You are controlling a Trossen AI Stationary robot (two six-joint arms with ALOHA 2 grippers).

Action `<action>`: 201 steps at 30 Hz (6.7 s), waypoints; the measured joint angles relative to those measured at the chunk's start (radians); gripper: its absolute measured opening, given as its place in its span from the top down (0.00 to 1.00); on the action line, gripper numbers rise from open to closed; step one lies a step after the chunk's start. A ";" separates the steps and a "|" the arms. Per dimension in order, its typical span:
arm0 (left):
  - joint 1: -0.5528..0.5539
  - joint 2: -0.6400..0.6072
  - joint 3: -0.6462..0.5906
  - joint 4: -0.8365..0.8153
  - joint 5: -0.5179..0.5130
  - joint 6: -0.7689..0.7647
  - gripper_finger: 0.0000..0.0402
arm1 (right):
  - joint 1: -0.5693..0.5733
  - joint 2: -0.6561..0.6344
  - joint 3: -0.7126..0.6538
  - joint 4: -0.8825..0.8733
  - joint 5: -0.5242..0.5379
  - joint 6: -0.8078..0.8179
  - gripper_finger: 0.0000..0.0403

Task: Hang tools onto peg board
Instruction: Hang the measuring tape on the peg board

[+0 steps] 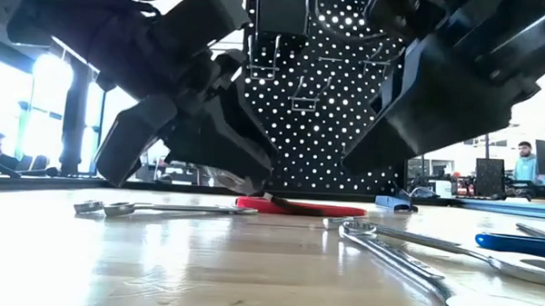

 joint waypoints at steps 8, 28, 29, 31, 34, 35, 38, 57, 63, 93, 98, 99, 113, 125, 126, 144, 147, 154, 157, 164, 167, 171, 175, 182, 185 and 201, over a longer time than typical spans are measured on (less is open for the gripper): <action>-0.003 -0.092 0.002 -0.020 -0.004 0.004 0.71 | -0.001 0.000 -0.001 -0.052 0.028 0.067 0.94; -0.003 -0.347 0.003 -0.037 -0.035 0.079 0.72 | 0.128 0.000 -0.002 -0.120 0.411 0.225 0.72; -0.003 -0.359 0.003 -0.037 -0.036 0.081 0.72 | 0.135 0.000 -0.002 -0.139 0.443 0.241 0.72; -0.003 -0.383 0.003 -0.032 -0.037 0.090 0.72 | 0.149 0.000 -0.002 -0.172 0.496 0.278 0.72; -0.003 -0.419 0.003 -0.025 -0.039 0.111 0.72 | 0.162 0.000 -0.002 -0.186 0.567 0.321 0.72; -0.003 -0.432 0.003 -0.025 -0.039 0.116 0.72 | 0.165 0.000 -0.002 -0.182 0.583 0.329 0.72; -0.003 -0.472 0.003 -0.013 -0.040 0.143 0.72 | 0.165 0.000 -0.002 -0.136 0.597 0.318 0.72; -0.002 -0.604 0.004 0.065 -0.031 0.237 0.72 | -0.009 0.102 -0.135 0.550 0.464 -0.078 0.72; -0.002 -0.604 0.004 0.122 -0.028 0.285 0.72 | -0.113 0.132 -0.361 1.379 0.229 -0.234 0.72; -0.102 -0.539 0.005 0.062 -0.052 0.621 0.72 | -0.338 0.112 -0.133 1.381 -0.140 0.216 0.72; -0.118 -0.539 0.005 0.013 -0.077 0.630 0.72 | -0.338 0.112 -0.100 1.381 -0.159 0.201 0.72; -0.122 -0.539 0.005 0.011 -0.082 0.631 0.72 | -0.342 0.112 -0.095 1.381 -0.160 0.201 0.72; -0.135 -0.539 0.004 0.005 -0.142 0.721 0.72 | -0.347 0.112 -0.079 1.338 -0.236 0.282 0.72; -0.148 -0.539 0.004 0.026 -0.137 0.734 0.72 | -0.342 0.111 -0.079 1.381 -0.187 0.244 0.69; -0.150 -0.539 0.004 0.025 -0.137 0.734 0.72 | -0.342 0.111 -0.079 1.381 -0.183 0.241 0.68; -0.146 -0.510 0.005 0.019 -0.140 0.756 0.72 | -0.376 0.111 -0.026 1.362 -0.213 0.255 0.52; -0.147 -0.500 0.005 0.013 -0.148 0.769 0.72 | -0.381 0.111 -0.024 1.348 -0.219 0.270 0.55; -0.139 -0.491 0.004 0.014 -0.108 0.759 0.72 | -0.387 0.111 -0.009 1.340 -0.232 0.262 0.67; -0.137 -0.474 0.002 0.000 -0.109 0.760 0.72 | -0.391 0.111 0.005 1.310 -0.248 0.260 0.71; -0.137 -0.464 0.002 0.008 -0.127 0.772 0.72 | -0.390 0.111 0.015 1.259 -0.270 0.243 0.80; -0.139 -0.464 0.002 0.012 -0.158 0.784 0.72 | -0.391 0.110 0.016 1.258 -0.273 0.223 0.83; -0.141 -0.464 0.002 0.009 -0.158 0.778 0.72 | -0.390 0.109 0.016 1.241 -0.287 0.194 0.88; -0.140 -0.464 0.002 0.004 -0.163 0.771 0.73 | -0.389 0.108 0.016 1.208 -0.293 0.131 0.96; -0.141 -0.466 0.005 -0.032 -0.176 0.728 0.67 | -0.386 0.110 0.012 1.120 -0.280 0.063 0.99; -0.141 -0.466 0.005 -0.047 -0.189 0.711 0.66 | -0.385 0.101 0.012 1.070 -0.278 0.051 1.00; -0.162 -0.466 0.005 -0.232 -0.234 0.550 0.61 | -0.382 0.095 0.006 1.136 -0.299 0.035 1.00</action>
